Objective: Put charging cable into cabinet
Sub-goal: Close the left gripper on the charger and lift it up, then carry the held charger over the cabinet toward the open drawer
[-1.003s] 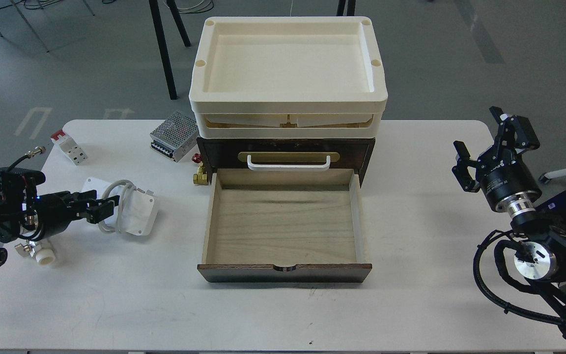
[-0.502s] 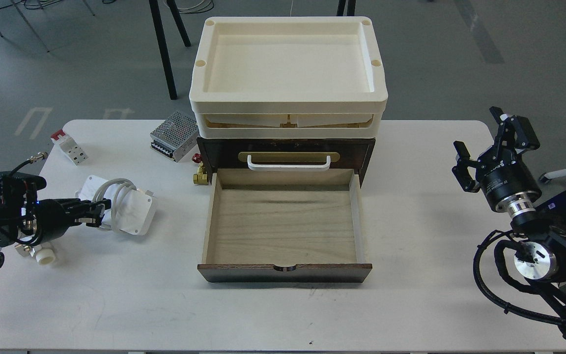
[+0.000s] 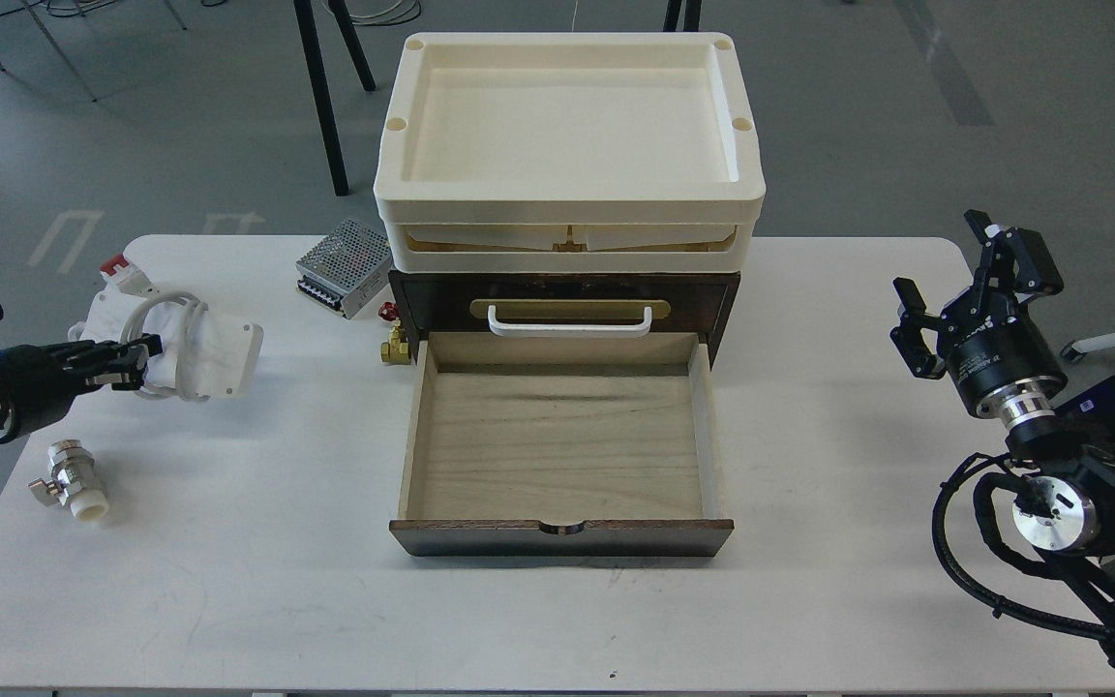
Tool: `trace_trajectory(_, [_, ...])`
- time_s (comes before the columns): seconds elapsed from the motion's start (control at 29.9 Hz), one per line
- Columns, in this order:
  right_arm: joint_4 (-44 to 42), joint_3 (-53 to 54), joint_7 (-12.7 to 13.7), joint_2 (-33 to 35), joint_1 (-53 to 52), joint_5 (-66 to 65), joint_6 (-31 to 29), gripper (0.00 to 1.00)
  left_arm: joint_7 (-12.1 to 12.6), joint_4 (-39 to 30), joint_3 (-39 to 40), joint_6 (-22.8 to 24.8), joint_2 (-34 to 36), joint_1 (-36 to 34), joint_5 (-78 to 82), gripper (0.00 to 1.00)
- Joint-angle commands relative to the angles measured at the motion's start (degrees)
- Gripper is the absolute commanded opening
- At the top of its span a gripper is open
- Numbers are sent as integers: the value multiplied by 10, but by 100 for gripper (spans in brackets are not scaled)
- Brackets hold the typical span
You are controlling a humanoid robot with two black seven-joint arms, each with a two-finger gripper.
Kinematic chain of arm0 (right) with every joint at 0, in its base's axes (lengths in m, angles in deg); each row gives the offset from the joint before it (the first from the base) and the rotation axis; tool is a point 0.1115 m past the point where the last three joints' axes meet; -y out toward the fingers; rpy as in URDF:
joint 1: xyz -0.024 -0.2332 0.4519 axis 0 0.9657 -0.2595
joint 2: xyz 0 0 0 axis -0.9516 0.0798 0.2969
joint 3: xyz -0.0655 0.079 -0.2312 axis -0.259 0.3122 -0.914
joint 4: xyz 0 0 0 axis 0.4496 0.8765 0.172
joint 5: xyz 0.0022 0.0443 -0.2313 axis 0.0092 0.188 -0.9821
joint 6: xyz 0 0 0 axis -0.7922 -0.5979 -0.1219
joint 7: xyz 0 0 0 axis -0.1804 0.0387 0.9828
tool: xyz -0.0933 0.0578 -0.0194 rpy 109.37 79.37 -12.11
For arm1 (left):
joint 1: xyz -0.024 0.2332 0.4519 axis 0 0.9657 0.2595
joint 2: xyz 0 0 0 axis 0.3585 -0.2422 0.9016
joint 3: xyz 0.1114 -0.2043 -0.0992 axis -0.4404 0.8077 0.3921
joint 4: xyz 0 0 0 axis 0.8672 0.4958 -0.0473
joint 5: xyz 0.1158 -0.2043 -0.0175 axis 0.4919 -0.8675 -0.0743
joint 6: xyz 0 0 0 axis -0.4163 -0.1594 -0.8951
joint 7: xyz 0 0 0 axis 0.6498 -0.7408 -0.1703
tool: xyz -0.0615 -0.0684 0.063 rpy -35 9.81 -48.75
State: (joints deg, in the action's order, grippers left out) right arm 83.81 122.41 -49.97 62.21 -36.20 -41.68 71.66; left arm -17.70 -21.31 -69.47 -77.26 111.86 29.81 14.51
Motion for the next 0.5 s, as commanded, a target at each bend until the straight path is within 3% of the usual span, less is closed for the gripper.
trace_trajectory(0.0, [0,0,0,0,0,0,0,99,0,0,42,6,11,0,-56,0])
trace_trajectory(0.17, [0,0,0,0,0,0,0,99,0,1,113,50,26,-12,-158,0])
trace_trajectory(0.47, [0,0,0,0,0,0,0,99,0,-7,259,176,38,-80,-274,0])
